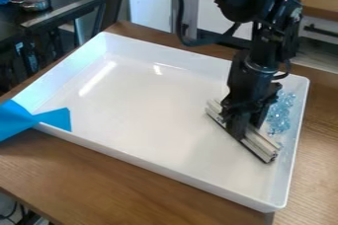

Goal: Sweep into pile

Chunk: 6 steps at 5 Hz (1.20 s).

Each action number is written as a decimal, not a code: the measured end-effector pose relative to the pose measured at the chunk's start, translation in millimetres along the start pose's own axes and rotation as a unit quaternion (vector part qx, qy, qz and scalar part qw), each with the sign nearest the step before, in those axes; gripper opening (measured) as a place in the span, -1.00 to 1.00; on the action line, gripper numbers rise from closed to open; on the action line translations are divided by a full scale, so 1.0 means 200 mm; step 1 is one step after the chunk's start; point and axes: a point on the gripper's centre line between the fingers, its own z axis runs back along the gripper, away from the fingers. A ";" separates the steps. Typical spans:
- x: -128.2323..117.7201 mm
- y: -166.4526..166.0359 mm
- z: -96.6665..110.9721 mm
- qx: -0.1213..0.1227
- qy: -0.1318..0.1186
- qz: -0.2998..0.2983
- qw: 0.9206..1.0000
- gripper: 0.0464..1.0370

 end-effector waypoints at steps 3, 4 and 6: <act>0.19 -0.17 0.06 -0.017 0.014 0.039 0.999 -0.34; 0.26 -0.20 0.07 -0.016 0.014 0.053 0.998 -0.34; 0.35 -0.04 0.21 -0.033 0.024 0.014 0.999 -0.34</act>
